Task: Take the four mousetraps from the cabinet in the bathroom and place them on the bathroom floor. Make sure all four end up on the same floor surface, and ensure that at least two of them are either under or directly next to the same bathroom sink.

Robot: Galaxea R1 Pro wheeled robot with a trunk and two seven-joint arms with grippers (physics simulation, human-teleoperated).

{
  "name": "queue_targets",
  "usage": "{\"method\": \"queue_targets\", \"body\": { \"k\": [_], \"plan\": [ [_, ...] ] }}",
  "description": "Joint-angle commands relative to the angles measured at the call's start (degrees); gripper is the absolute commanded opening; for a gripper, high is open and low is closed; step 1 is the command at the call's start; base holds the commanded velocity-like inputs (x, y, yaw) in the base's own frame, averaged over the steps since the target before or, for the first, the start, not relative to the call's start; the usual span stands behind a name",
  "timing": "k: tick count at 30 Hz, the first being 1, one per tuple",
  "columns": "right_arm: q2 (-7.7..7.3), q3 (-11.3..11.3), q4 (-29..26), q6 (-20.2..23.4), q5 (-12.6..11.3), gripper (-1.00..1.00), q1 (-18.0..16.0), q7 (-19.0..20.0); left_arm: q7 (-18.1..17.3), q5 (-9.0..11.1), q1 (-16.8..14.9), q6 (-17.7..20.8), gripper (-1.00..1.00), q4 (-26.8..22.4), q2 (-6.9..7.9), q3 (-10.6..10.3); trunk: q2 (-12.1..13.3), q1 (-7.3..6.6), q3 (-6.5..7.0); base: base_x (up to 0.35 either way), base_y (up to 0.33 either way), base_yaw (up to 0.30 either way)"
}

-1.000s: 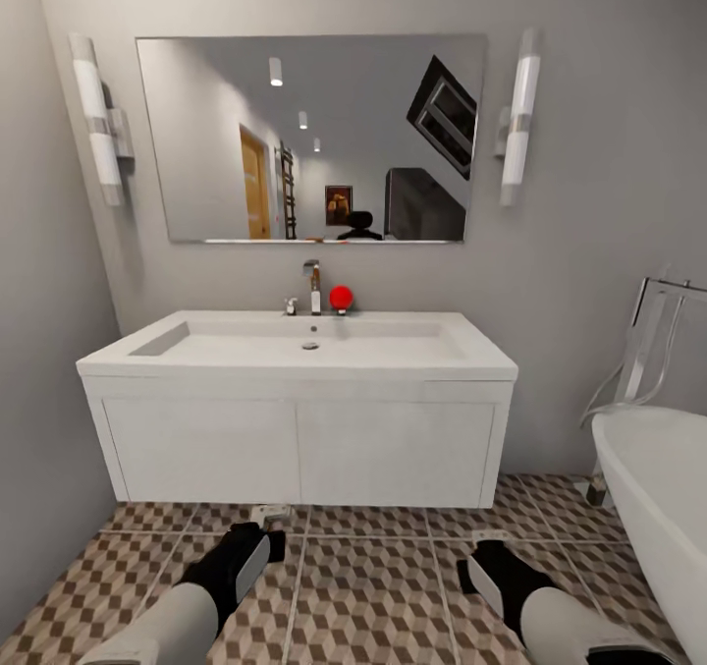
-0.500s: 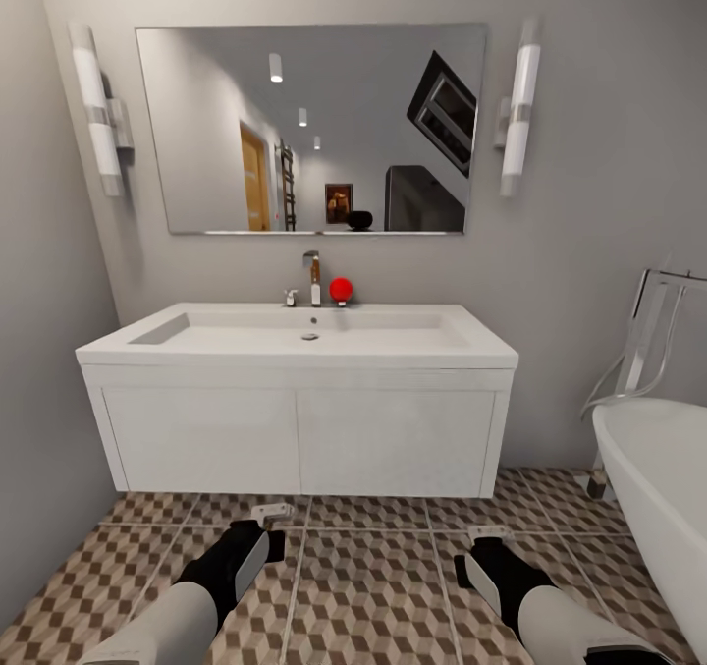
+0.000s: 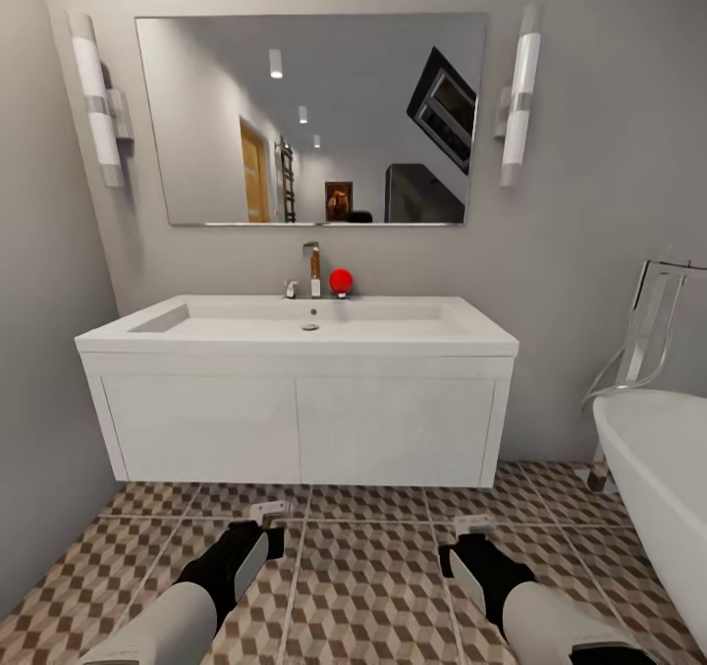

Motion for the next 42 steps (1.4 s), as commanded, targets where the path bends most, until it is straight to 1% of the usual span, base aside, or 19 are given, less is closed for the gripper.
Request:
{"method": "queue_targets", "body": {
  "k": [1,10,14,18,21,42],
  "plan": [
    [0.15,0.17,-0.15,0.36,0.17,-1.0,-0.04,-0.16,0.16,0.17,-0.01,0.24,-1.0,-0.12,-0.06,0.28,-0.44,0.21,-0.25,0.0,0.0,0.0],
    [1.28,0.17,-0.43,-1.51,0.1,-1.0,-0.91,-0.16,0.09,0.01,-0.01,-0.13,-1.0,-0.12,-0.08,-0.1,-4.05,2.19,-1.87,0.0,0.0,0.0],
    [1.39,0.19,-0.37,-1.69,0.08,-1.0,-0.99,-0.21,0.08,0.04,-0.01,-0.21,-1.0,-0.12,-0.09,0.11,-5.66,3.07,-2.58,0.0,0.0,0.0],
    [1.02,0.25,-0.36,-1.63,0.14,-1.0,-1.03,-0.24,0.07,-0.01,-0.01,-0.25,-1.0,-0.18,-0.15,0.3,-7.26,3.95,-3.3,0.0,0.0,0.0],
    [1.2,0.2,-0.36,-1.59,0.16,-1.0,-1.01,-0.28,0.07,0.05,-0.01,-0.26,-1.0,-0.2,-0.1,0.25,-8.47,4.61,-3.84,0.0,0.0,0.0],
    [0.97,0.17,-0.36,-1.4,0.12,-1.0,-1.04,-0.34,-0.19,-0.05,-0.01,-0.23,-1.0,-0.3,-0.2,0.37,-8.75,5.15,-8.49,0.0,0.0,0.0]
  ]
}}
